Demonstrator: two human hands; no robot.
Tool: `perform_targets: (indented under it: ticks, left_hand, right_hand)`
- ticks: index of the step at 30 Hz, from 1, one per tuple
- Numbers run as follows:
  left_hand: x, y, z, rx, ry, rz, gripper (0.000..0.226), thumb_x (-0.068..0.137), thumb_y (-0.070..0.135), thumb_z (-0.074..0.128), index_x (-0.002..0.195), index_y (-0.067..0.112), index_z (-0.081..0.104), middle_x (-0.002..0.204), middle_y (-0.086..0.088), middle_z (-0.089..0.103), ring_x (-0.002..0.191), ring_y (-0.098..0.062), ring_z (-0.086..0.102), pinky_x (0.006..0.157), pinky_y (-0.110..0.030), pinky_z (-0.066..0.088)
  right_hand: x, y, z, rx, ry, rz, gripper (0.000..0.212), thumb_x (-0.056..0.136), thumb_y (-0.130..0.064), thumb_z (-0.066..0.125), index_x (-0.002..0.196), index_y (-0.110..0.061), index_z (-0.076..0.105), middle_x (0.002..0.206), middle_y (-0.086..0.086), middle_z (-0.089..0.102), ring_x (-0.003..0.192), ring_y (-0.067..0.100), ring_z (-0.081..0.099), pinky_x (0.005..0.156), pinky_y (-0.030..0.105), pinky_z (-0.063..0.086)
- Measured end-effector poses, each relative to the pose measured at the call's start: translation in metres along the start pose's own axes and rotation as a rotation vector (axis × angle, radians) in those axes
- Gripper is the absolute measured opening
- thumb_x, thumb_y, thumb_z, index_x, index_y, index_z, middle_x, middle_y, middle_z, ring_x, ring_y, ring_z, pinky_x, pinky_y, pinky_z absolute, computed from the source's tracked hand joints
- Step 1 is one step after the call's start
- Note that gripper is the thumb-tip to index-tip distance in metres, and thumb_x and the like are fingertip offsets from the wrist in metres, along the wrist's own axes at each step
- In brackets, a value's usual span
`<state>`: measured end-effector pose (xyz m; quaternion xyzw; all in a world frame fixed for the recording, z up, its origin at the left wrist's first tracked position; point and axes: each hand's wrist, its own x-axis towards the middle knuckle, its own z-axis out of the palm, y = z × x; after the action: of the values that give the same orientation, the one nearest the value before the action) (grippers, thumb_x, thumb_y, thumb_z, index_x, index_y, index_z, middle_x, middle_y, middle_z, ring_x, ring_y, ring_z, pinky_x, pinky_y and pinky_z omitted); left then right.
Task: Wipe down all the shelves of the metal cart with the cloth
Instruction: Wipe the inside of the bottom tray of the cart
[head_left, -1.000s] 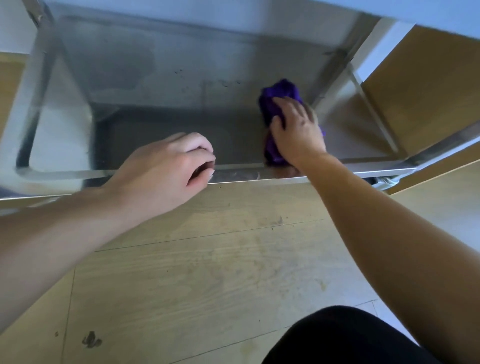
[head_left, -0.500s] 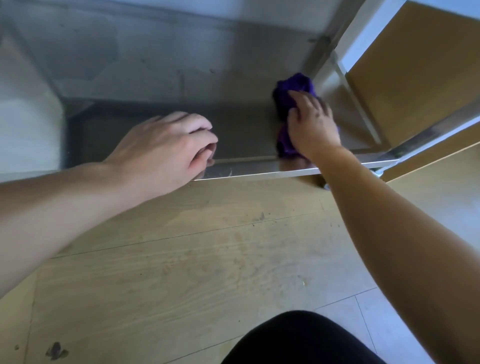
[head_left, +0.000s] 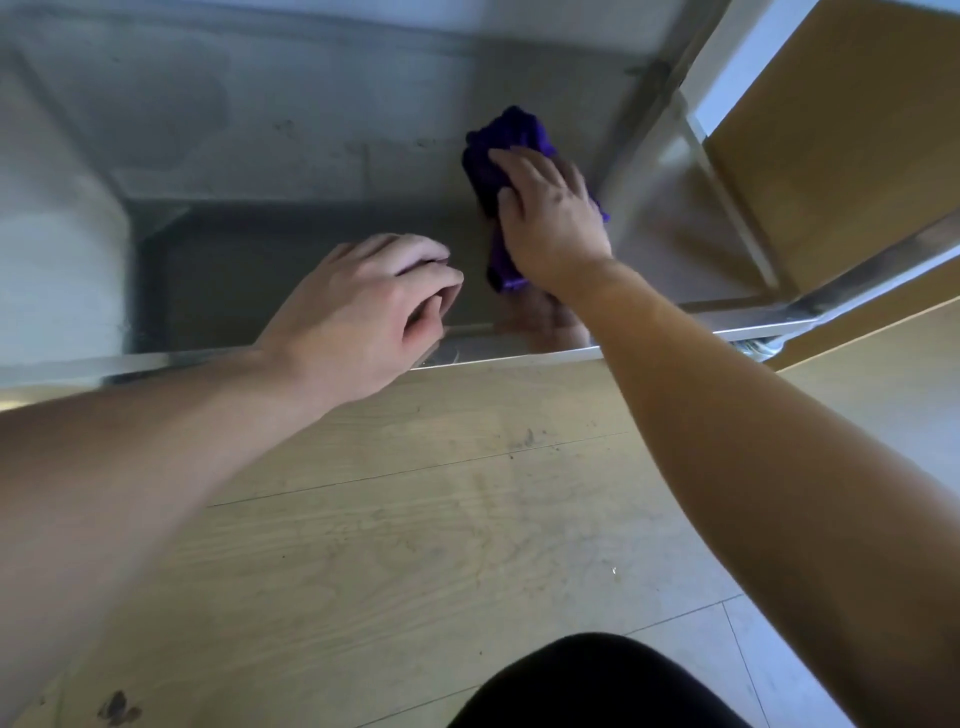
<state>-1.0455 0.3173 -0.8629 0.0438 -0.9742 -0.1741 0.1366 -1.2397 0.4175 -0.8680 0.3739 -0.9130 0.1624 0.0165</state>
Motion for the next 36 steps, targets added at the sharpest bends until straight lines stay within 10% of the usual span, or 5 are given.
perform_targets:
  ticks: [10,19,28,36]
  left_hand:
    - [0.004,0.002,0.005,0.032,0.013,-0.005,0.032,0.092,0.016,0.051,0.121,0.015,0.065,0.131,-0.002,0.059,0.120,-0.024,0.053,0.101,-0.044,0.043]
    - [0.001,-0.003,0.003,0.039,0.005,0.009,0.034,0.092,0.017,0.051,0.124,0.015,0.064,0.133,-0.003,0.058,0.123,-0.024,0.052,0.103,-0.044,0.043]
    - [0.006,0.001,0.006,0.072,-0.014,0.007,0.034,0.091,0.015,0.052,0.123,0.012,0.063,0.133,-0.006,0.058,0.122,-0.026,0.052,0.101,-0.048,0.044]
    - [0.002,-0.002,0.003,0.068,-0.006,0.009,0.035,0.092,0.015,0.052,0.125,0.013,0.063,0.135,-0.005,0.056,0.124,-0.025,0.051,0.103,-0.045,0.042]
  right_hand:
    - [0.028,0.078,-0.033,-0.033,0.026,0.524,0.054,0.092,-0.025,0.034,0.146,-0.026,0.035,0.158,-0.002,0.029,0.144,0.033,0.022,0.119,0.049,0.020]
    - [0.036,0.008,-0.002,-0.001,-0.062,-0.049,0.047,0.101,-0.030,0.033,0.148,-0.032,0.037,0.156,-0.008,0.034,0.147,0.021,0.023,0.120,0.037,0.022]
    - [0.050,0.071,-0.029,-0.088,-0.070,0.489,0.059,0.095,-0.018,0.037,0.152,-0.028,0.024,0.163,-0.005,0.016,0.149,0.031,0.010,0.121,0.050,0.012]
    - [0.040,-0.018,0.006,-0.020,-0.162,-0.281,0.046,0.103,-0.024,0.033,0.149,-0.029,0.036,0.157,-0.007,0.033,0.148,0.019,0.024,0.122,0.039,0.017]
